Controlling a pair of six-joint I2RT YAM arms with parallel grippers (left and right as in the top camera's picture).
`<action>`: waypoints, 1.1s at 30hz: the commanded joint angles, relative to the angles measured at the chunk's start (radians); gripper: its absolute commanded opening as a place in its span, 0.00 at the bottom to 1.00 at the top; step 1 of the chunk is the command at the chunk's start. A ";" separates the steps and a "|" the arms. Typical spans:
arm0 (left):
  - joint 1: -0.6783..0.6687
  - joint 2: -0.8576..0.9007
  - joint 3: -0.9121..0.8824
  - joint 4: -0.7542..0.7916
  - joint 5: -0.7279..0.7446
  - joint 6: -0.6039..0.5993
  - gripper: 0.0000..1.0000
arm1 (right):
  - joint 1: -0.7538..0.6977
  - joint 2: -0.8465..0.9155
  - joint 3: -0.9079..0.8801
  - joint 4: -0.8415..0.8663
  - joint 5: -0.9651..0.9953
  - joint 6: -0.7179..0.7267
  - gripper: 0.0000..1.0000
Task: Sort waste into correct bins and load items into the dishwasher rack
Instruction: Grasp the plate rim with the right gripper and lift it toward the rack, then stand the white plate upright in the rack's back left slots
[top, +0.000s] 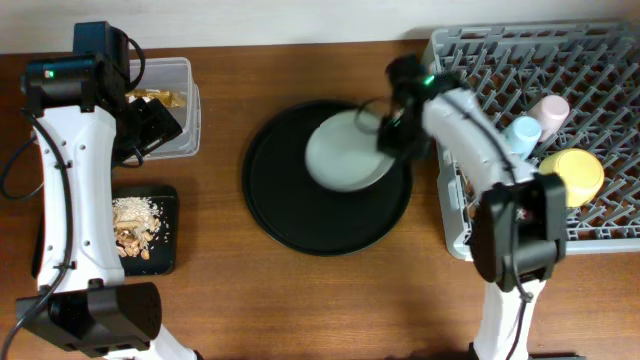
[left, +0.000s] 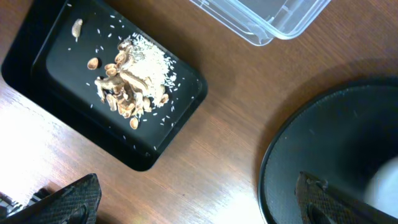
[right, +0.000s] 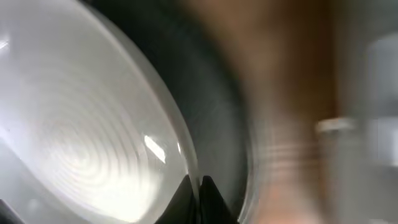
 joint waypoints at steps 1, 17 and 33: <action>0.002 0.006 0.001 -0.001 0.000 0.009 0.99 | -0.097 -0.105 0.225 -0.148 0.353 -0.009 0.04; 0.002 0.006 0.001 -0.002 0.000 0.008 0.99 | -0.283 -0.087 0.373 -0.158 0.675 -0.167 0.04; 0.002 0.006 0.001 -0.001 0.000 0.008 0.99 | -0.241 0.021 0.373 -0.061 0.666 -0.236 0.04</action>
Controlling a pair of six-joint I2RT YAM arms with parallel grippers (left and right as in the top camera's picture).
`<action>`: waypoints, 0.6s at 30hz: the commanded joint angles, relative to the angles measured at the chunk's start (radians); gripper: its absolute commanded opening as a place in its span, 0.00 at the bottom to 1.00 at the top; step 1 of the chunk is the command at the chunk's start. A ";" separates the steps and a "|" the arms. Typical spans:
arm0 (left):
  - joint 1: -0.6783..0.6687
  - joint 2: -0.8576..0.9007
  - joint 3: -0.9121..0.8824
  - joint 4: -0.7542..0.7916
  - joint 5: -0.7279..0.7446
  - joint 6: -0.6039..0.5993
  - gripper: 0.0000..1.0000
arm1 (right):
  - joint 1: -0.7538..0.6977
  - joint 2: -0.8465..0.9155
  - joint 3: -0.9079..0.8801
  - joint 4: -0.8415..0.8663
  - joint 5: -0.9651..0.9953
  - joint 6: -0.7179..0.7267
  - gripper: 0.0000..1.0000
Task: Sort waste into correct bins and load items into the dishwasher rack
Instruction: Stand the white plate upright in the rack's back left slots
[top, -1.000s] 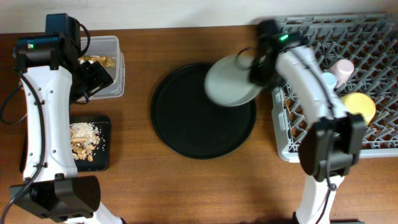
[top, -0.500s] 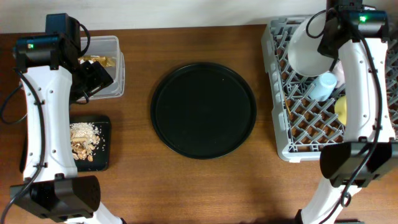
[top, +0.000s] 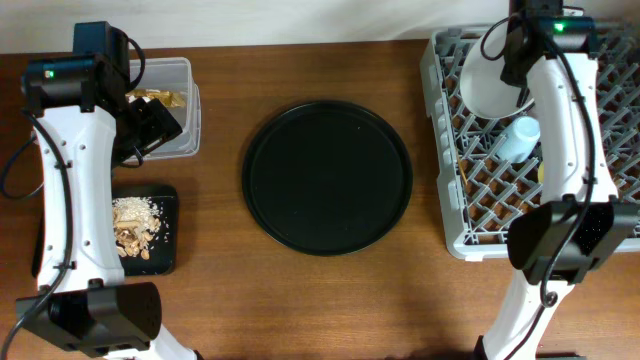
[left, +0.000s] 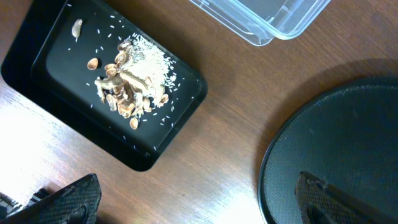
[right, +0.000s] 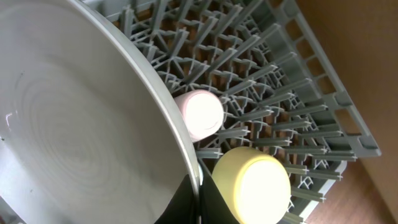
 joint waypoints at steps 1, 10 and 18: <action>0.002 0.005 0.001 -0.001 0.000 0.008 0.99 | 0.036 0.032 -0.005 0.008 0.028 -0.040 0.04; 0.002 0.005 0.001 -0.001 0.000 0.008 0.99 | 0.080 0.055 -0.005 0.007 0.067 -0.068 0.04; 0.002 0.005 0.001 -0.002 0.000 0.008 0.99 | 0.084 0.055 -0.005 0.009 0.105 -0.069 0.04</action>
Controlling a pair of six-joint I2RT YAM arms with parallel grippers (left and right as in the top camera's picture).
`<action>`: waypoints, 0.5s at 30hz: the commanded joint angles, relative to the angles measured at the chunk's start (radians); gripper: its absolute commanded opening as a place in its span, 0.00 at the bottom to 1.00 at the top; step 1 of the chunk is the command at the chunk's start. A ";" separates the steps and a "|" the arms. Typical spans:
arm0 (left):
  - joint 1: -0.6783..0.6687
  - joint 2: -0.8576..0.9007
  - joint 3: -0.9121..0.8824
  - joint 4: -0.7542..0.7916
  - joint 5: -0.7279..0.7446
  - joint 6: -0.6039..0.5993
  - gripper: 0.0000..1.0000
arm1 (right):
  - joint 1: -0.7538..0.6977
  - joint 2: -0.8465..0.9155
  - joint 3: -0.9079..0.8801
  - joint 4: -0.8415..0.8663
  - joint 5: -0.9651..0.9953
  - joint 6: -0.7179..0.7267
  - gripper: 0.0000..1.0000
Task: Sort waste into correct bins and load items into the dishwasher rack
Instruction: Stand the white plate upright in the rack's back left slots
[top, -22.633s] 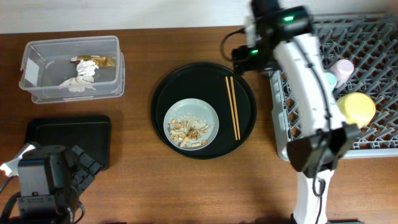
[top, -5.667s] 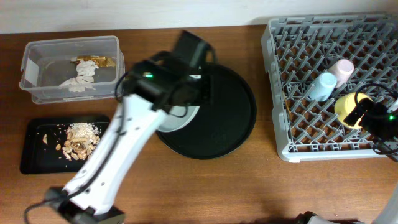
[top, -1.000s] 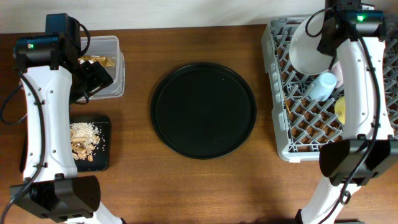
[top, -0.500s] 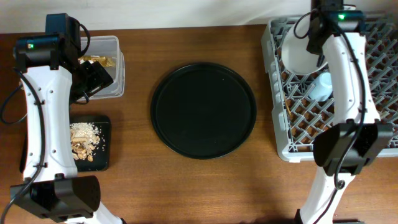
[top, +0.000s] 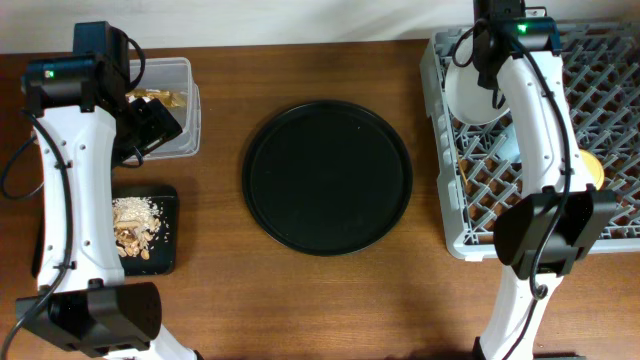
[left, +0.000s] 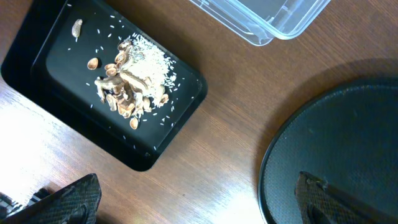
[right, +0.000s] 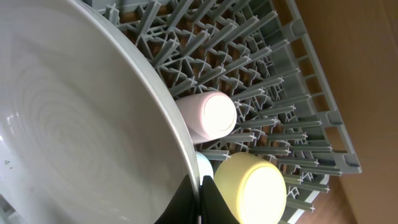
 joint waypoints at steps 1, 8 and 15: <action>0.002 0.006 0.001 -0.002 0.000 0.009 0.99 | 0.017 0.013 -0.004 0.002 0.011 0.000 0.04; 0.002 0.006 0.001 -0.002 0.000 0.008 0.99 | 0.111 -0.018 -0.001 -0.005 -0.071 0.000 0.33; 0.002 0.006 0.001 -0.001 0.000 0.008 0.99 | 0.210 -0.136 0.008 -0.070 -0.087 0.073 0.67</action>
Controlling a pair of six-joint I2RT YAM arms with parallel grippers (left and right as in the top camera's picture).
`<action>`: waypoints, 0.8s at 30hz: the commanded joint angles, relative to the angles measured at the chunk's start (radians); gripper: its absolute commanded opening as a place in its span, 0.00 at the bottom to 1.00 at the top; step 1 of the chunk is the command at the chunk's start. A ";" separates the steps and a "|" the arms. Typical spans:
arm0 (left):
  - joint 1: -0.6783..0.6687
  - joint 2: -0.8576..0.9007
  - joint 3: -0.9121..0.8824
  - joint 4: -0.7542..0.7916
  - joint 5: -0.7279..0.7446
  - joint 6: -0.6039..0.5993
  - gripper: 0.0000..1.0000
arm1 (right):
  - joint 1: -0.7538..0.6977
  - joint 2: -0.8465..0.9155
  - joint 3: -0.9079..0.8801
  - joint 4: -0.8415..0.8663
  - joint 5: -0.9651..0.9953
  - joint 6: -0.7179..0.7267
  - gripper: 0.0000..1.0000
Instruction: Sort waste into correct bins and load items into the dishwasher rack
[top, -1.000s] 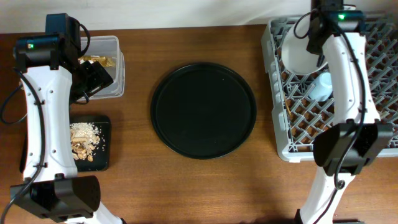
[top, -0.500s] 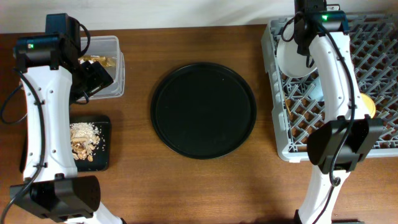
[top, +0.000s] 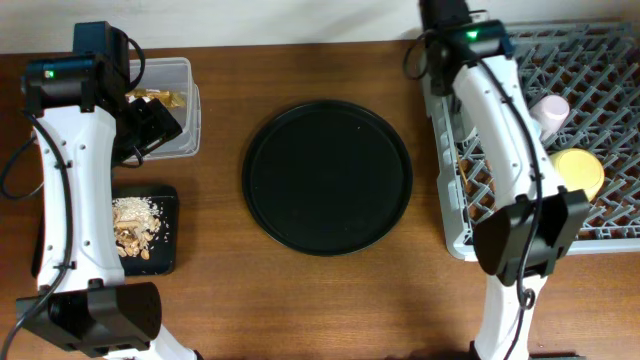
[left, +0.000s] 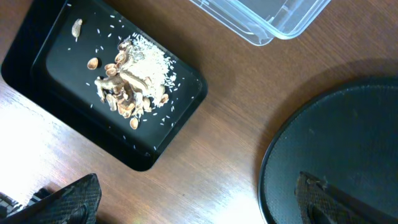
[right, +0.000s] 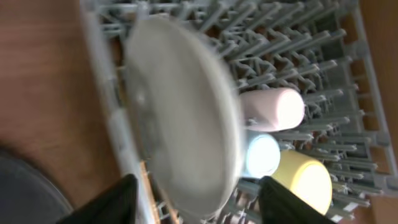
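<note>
A white plate (right: 180, 118) stands on edge among the tines at the left end of the grey dishwasher rack (top: 600, 60). My right gripper (right: 196, 193) is open, one finger on each side of the plate's lower rim, and seems clear of it. In the overhead view the right arm (top: 490, 90) hides the plate. My left gripper (left: 196, 199) hangs open and empty over bare table, between the black rectangular tray of food scraps (left: 106, 81) and the round black tray (top: 328, 177).
A pink cup (right: 273, 109), a blue cup (right: 261, 155) and a yellow bowl (right: 305, 180) lie in the rack beside the plate. A clear plastic container (top: 165, 105) with some waste stands at the back left, above the scraps tray.
My right gripper was shut on the plate's rim over the rack. Now it is open and the plate stands in the rack's left end. The left arm has not moved.
My right gripper was shut on the white plate on the round black tray. Then it held the plate over the rack, leaving the tray bare, and it still held it there later. Now the plate stands in the rack, let go. The left gripper stayed open and still.
</note>
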 joint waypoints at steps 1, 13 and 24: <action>0.002 0.006 0.001 -0.001 0.000 0.008 0.99 | 0.040 -0.148 0.011 -0.037 -0.006 0.083 0.69; 0.002 0.006 0.001 -0.001 0.000 0.009 0.99 | 0.201 -0.591 0.008 -0.416 -0.243 0.316 0.69; 0.002 0.006 0.001 -0.001 0.000 0.009 0.99 | 0.611 -1.040 -0.518 -0.406 -0.151 0.518 0.98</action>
